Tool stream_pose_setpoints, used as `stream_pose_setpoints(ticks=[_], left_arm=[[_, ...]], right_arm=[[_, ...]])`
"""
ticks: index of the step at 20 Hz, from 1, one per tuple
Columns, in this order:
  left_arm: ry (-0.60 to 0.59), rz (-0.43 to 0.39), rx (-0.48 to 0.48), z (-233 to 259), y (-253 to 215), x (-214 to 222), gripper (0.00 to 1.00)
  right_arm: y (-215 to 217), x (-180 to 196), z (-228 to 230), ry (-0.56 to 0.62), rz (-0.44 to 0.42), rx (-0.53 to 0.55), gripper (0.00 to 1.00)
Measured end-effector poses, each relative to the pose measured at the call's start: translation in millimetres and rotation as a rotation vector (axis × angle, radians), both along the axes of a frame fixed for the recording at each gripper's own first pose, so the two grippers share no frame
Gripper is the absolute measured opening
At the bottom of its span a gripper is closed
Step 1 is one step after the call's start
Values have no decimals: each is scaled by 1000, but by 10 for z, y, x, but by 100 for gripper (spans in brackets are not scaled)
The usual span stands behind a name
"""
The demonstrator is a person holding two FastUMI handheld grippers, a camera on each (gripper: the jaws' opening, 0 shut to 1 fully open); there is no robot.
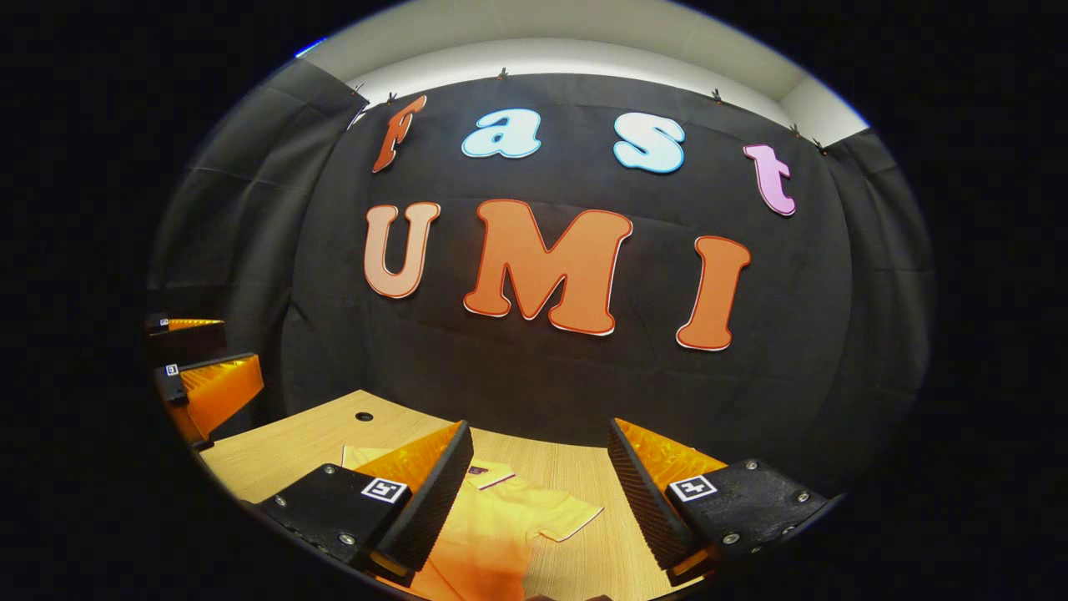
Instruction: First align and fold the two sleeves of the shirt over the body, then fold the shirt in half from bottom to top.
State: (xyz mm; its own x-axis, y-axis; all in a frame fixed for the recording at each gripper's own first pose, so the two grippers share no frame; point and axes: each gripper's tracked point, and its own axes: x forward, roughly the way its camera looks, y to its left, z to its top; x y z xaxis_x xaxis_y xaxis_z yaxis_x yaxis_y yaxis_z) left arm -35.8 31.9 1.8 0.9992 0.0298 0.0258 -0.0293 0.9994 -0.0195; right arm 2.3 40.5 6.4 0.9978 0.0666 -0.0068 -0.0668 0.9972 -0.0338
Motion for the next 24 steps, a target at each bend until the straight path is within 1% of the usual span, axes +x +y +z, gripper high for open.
stream_pose_setpoints(ticks=[5,10,13,15,17,19,23,24], left_arm=[[-7,1,7,-19,133,-58,97],[-16,-14,27,-8,339,-175,97],[2,-14,26,-95,536,-267,97],[10,-8,29,-151,658,-377,97],[30,21,37,-215,803,-431,96],[34,64,34,-206,896,-452,96],[54,159,40,-213,912,-393,97],[53,182,43,-198,899,-368,97]], right_arm=[[-161,54,-164,58,-55,10,98],[-413,185,-520,171,-141,67,98],[-483,266,-894,291,-154,93,98],[-502,329,-1126,372,-165,133,98],[-525,408,-1303,438,-166,146,98],[-547,544,-1403,468,-155,132,98],[-614,820,-1718,576,-118,153,98],[-649,913,-1831,604,-122,155,98]])
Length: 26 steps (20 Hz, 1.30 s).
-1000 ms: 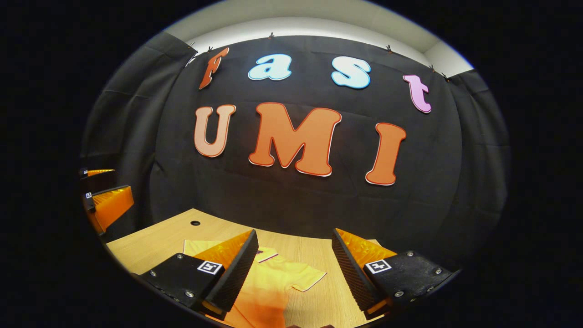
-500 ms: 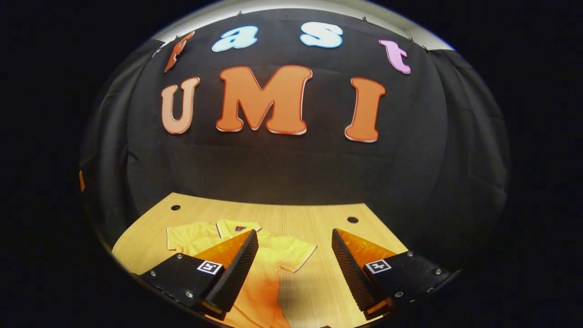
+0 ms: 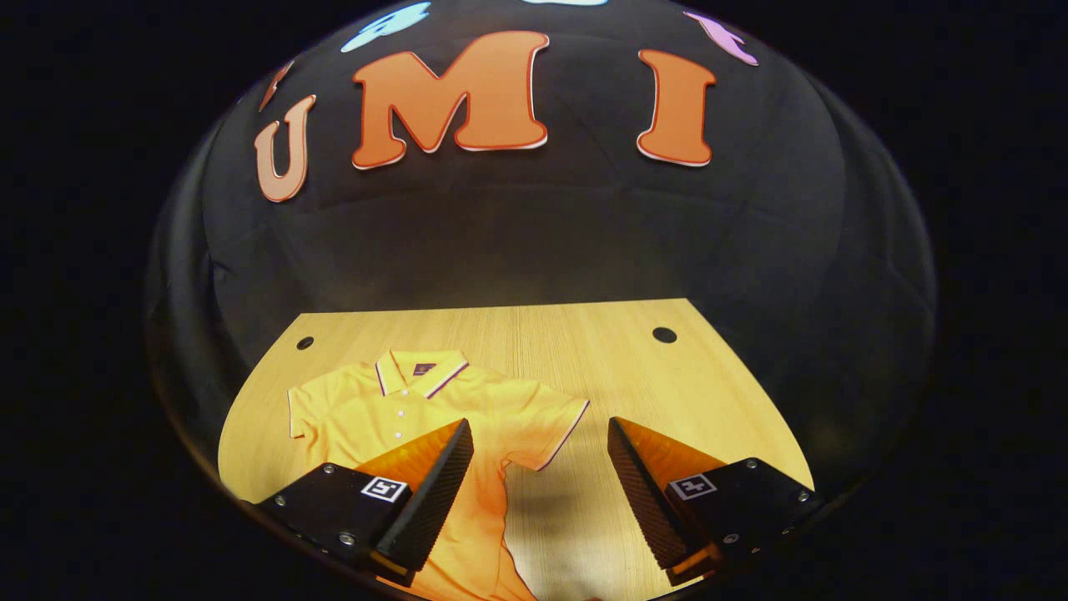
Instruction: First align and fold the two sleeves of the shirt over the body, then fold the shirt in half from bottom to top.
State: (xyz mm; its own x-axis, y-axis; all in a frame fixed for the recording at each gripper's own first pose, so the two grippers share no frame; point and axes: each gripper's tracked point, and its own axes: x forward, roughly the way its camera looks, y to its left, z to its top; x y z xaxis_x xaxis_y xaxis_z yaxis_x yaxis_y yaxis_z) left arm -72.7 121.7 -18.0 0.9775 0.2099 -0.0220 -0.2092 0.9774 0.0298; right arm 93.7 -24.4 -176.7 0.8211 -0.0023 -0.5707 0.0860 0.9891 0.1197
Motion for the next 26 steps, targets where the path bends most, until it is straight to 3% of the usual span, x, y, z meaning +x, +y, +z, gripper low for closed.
stream_pose_setpoints(ticks=[11,19,23,26], left_arm=[[97,97,5,-186,-304,96,99],[167,115,9,-324,-357,189,99],[210,109,2,-468,-499,203,99],[232,124,-4,-535,-526,180,99]], right_arm=[[-97,786,-869,334,73,77,99],[-19,920,-1551,579,88,137,97],[9,970,-1747,655,63,149,95],[-2,1088,-1838,680,61,111,84]])
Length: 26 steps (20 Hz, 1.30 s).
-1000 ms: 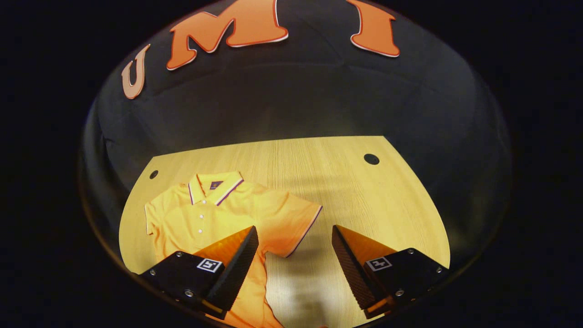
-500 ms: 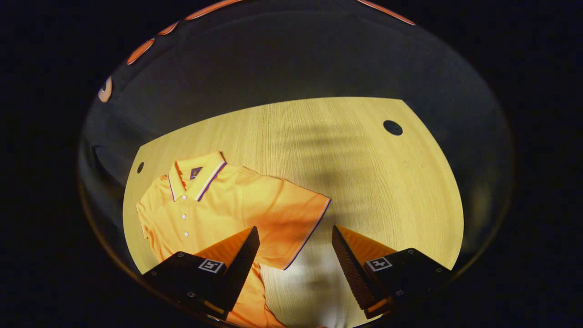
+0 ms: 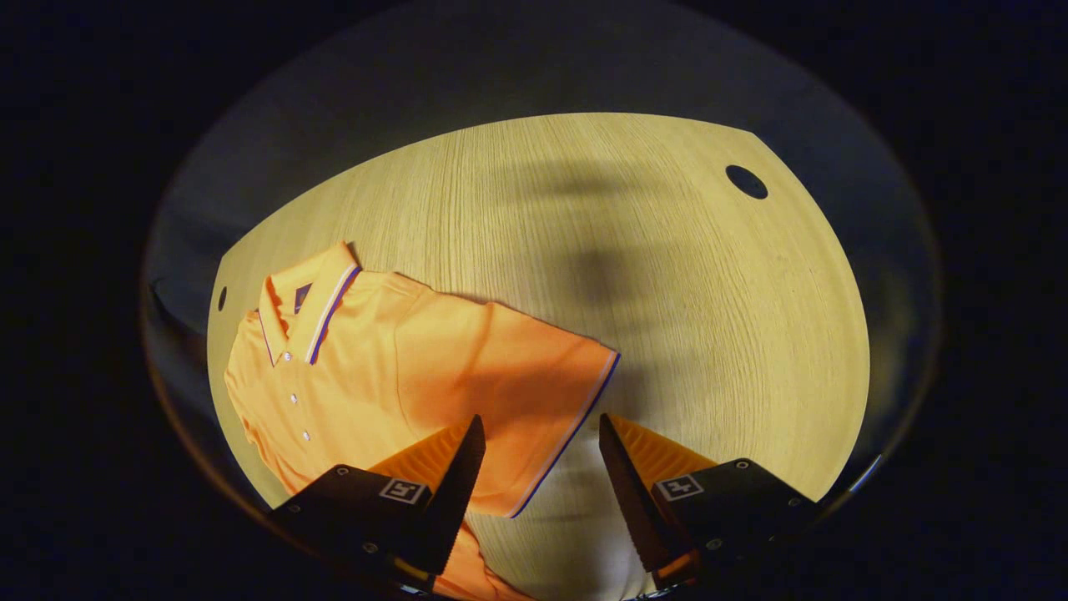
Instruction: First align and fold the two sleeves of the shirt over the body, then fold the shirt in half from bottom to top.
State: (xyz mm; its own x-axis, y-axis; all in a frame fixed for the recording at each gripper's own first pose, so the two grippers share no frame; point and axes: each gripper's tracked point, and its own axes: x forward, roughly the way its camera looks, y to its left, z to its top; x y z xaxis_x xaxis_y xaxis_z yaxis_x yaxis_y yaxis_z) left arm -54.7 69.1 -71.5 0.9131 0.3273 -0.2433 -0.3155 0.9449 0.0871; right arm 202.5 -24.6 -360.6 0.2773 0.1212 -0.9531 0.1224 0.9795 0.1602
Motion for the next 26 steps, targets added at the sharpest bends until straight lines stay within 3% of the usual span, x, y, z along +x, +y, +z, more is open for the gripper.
stream_pose_setpoints(ticks=[5,9,10,11,16,25,26], left_arm=[[34,21,-1,-79,-14,15,99],[48,14,-16,-119,-94,85,99],[52,8,-18,-129,-113,107,100],[53,3,-18,-146,-137,124,99],[66,-11,-21,-161,-176,159,99],[81,62,-28,-195,96,110,99],[86,75,-38,-212,139,98,99]], right_arm=[[58,24,-122,54,20,-40,62],[33,92,-84,15,71,-3,18],[55,110,-61,21,50,48,17],[83,112,-28,20,16,105,7],[150,255,344,-72,-38,226,7],[1031,293,827,-142,115,315,7],[1122,293,855,-141,114,331,12]])
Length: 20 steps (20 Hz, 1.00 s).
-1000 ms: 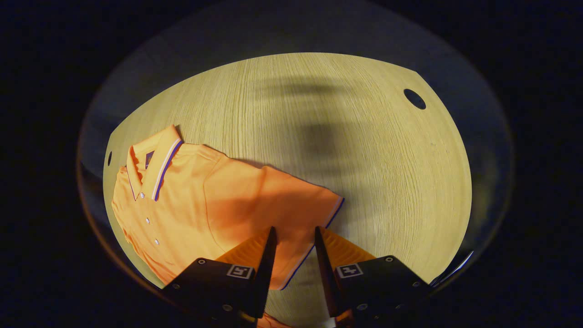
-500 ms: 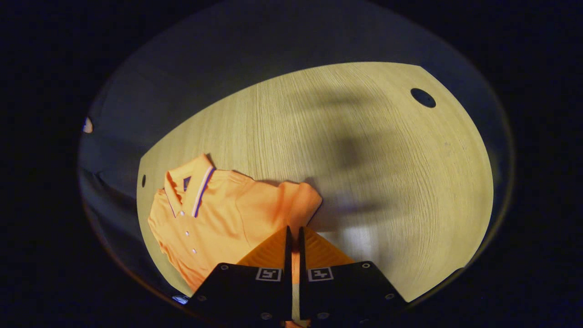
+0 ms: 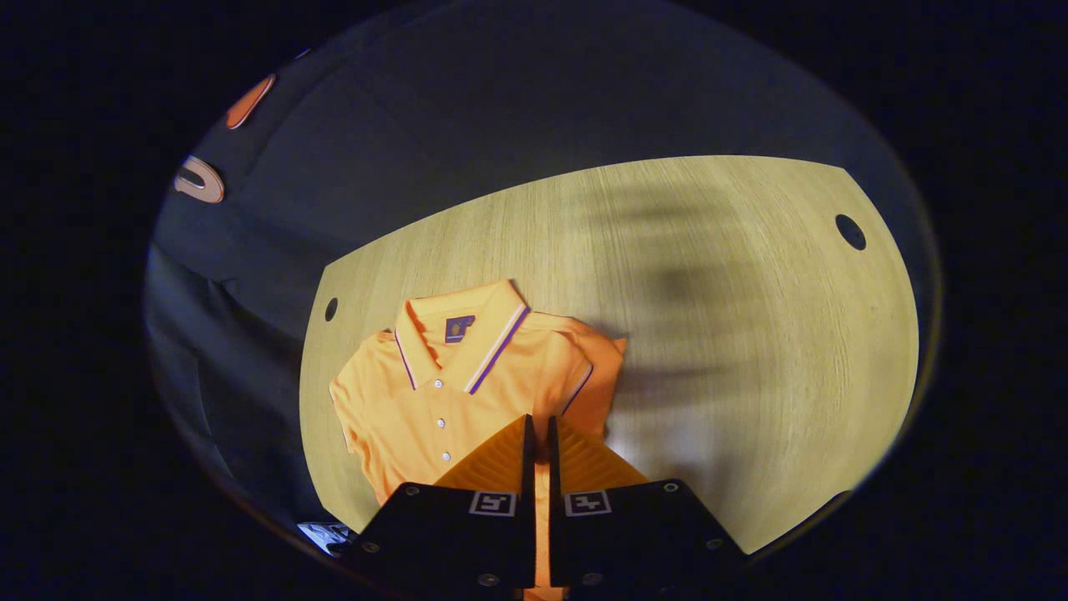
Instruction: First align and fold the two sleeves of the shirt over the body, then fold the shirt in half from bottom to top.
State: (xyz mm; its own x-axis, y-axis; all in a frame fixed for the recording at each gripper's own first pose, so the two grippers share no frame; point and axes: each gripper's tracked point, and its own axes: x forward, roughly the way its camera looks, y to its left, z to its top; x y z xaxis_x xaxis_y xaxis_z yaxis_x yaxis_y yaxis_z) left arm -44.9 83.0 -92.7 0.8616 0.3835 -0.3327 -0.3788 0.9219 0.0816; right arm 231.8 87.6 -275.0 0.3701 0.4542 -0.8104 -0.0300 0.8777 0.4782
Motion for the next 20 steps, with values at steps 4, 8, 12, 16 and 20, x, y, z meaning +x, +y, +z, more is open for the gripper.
stream_pose_setpoints(ticks=[4,8,12,16,20], left_arm=[[34,65,-47,-150,152,-68,99],[31,102,-112,-180,234,-88,99],[48,108,-141,-233,382,79,99],[91,36,-202,-393,445,389,99],[162,-79,-322,-754,429,773,99]], right_arm=[[340,-36,171,8,21,119,16],[344,25,221,-26,9,130,43],[160,38,362,-105,-3,82,80],[108,-52,755,-251,26,77,89],[-66,-263,1017,-359,16,1,96]])
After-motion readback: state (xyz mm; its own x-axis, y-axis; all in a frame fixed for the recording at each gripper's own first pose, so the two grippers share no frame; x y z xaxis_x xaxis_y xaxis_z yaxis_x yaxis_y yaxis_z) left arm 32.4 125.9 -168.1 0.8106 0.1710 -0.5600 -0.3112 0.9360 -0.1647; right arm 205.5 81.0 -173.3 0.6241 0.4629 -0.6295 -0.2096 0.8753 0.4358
